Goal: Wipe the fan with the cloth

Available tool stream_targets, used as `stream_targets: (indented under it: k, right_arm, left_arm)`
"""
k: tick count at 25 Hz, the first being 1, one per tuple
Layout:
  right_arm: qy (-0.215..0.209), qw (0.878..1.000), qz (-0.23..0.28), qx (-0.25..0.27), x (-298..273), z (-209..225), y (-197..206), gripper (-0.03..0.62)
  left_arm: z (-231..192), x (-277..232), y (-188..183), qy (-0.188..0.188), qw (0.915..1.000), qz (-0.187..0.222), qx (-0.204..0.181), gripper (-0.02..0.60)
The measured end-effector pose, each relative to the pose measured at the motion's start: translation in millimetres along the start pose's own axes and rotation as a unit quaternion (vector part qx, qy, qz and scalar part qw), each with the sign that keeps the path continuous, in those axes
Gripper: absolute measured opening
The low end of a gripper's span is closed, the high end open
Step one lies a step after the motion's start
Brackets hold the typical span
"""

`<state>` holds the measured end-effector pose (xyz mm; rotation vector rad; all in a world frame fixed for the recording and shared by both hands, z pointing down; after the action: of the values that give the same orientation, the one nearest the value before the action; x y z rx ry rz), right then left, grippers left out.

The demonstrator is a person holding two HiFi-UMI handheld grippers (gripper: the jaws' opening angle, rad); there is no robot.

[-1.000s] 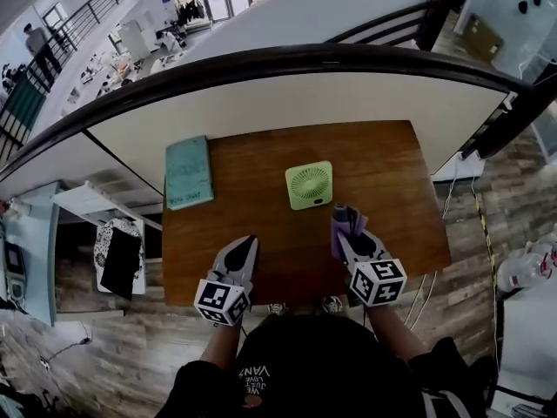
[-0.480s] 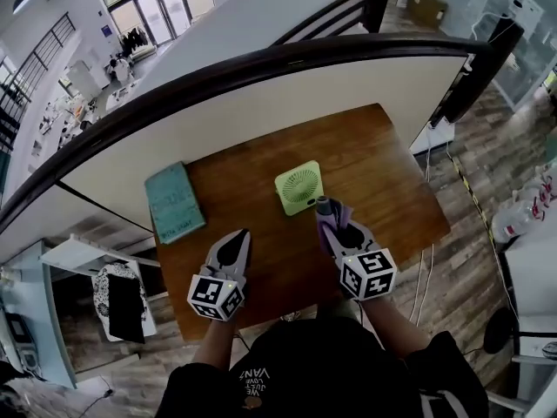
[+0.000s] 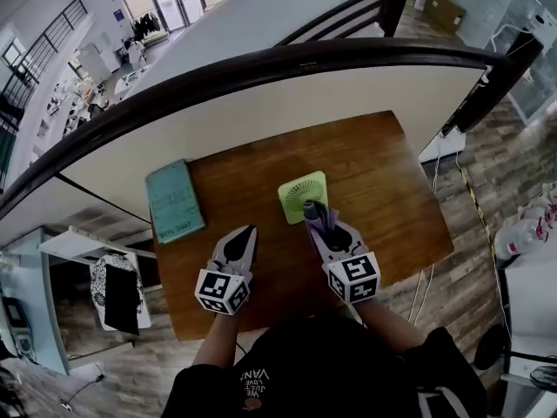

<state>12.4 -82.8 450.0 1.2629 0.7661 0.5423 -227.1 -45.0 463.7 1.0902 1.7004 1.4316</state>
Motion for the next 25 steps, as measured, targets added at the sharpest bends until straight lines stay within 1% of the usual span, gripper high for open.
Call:
stream_targets:
  k: [6, 12, 13, 14, 15, 17, 20, 25]
  right_arm:
    - [-0.025, 0.999, 0.014, 0.024, -30.1, 5.5, 10.1, 0.120]
    - [-0.055, 0.997, 0.012, 0.045, -58.6, 4.9, 19.1, 0.120]
    - [-0.059, 0.997, 0.011, 0.044, -62.5, 4.6, 19.5, 0.120]
    - [-0.062, 0.997, 0.012, 0.043, -65.9, 4.3, 19.3, 0.120]
    - [-0.066, 0.997, 0.013, 0.041, -68.9, 3.7, 18.7, 0.120]
    - [-0.076, 0.996, 0.015, 0.036, -74.0, 2.1, 16.9, 0.120]
    - [-0.087, 0.995, 0.015, 0.035, -80.8, 0.4, 17.7, 0.120]
    - [-0.080, 0.996, 0.008, 0.035, -87.0, 4.4, 20.7, 0.120]
  left_arm:
    - [0.0, -20.0, 28.4, -0.007, 0.9994, -0.033, -0.004, 0.012]
    - [-9.4, -37.4, 50.3, -0.006, 0.9987, -0.051, 0.007, 0.019]
    - [-11.6, -41.4, 51.2, -0.006, 0.9985, -0.053, 0.007, 0.051]
    - [-13.7, -45.4, 52.1, -0.005, 0.9985, -0.055, 0.006, 0.106]
    - [-15.3, -49.6, 52.5, -0.003, 0.9984, -0.055, 0.005, 0.121]
    - [-17.5, -59.2, 51.2, 0.004, 0.9984, -0.056, 0.008, 0.121]
    - [-20.7, -72.6, 54.2, 0.025, 0.9978, -0.060, 0.015, 0.130]
    - [-21.3, -93.5, 59.5, 0.065, 0.9945, -0.079, 0.023, 0.133]
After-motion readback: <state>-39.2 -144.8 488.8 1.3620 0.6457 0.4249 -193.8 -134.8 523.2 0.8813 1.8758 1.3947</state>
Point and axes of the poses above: the fingertips, and each gripper's own axes: x backward along the fingers, z to its right, y out of its underside, the point moved 9 cm from there along x, backward along the fingers, and after that the axes turned 11 degrees about z, right-handed, at the moved point
